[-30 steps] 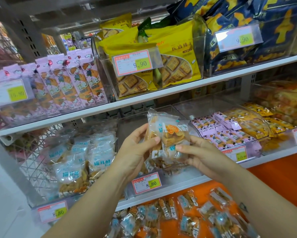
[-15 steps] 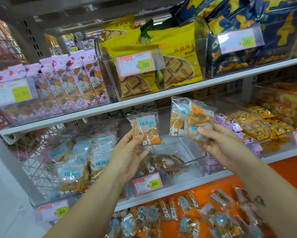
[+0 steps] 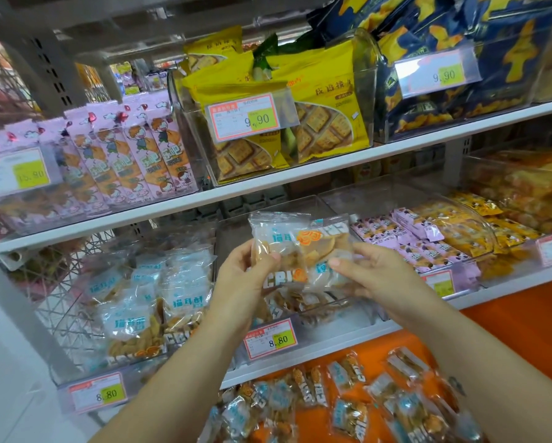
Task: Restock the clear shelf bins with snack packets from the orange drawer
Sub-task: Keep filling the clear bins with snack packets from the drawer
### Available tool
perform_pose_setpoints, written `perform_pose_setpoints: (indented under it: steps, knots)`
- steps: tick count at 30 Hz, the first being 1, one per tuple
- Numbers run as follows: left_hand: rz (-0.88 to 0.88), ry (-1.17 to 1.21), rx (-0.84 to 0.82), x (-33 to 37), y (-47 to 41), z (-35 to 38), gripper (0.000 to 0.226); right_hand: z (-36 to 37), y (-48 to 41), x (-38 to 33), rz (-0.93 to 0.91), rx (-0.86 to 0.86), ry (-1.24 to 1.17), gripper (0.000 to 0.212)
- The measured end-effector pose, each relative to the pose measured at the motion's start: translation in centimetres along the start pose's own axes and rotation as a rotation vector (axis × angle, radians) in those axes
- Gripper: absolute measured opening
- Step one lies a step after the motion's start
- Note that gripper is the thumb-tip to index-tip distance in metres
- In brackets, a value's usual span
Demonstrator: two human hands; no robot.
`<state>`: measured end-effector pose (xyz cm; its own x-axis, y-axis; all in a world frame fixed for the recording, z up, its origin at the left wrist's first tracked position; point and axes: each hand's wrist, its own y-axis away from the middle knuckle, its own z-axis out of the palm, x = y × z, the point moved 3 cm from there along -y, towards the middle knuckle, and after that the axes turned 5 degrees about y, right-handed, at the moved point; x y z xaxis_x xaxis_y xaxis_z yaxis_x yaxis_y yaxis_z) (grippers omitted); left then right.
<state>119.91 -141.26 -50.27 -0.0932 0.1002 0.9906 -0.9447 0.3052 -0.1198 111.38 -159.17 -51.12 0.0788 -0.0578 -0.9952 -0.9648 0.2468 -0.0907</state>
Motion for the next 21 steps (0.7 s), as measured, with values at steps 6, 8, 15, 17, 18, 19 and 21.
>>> perform_pose_setpoints:
  steps: [6,8,15,17,18,19,21]
  knots:
    - [0.091,-0.281,-0.024,1.0,-0.3,-1.0,0.032,-1.6,0.8,-2.7,-0.162,0.012,0.355,0.043]
    - [0.054,-0.311,-0.089,1.1,-0.4,-0.7,0.037,-1.5,0.9,-3.0,-0.171,0.05,0.418,0.052]
    - [-0.172,-0.027,-0.32,1.2,0.5,0.7,0.03,-1.1,0.8,-2.9,-0.151,0.029,0.208,0.043]
    - [-0.19,-0.006,-0.351,1.2,0.9,0.8,0.041,-1.0,1.1,-3.2,-0.17,-0.034,0.352,0.043]
    - [-0.192,-0.017,-0.359,1.2,1.0,0.8,0.044,-0.9,1.2,-3.4,-0.181,-0.059,0.425,0.044]
    - [-0.195,-0.028,-0.364,1.2,1.1,0.8,0.045,-0.8,1.3,-3.5,-0.198,-0.069,0.47,0.045]
    - [-0.202,-0.044,-0.375,1.2,1.3,0.9,0.045,-0.8,1.3,-3.6,-0.237,-0.034,0.477,0.05]
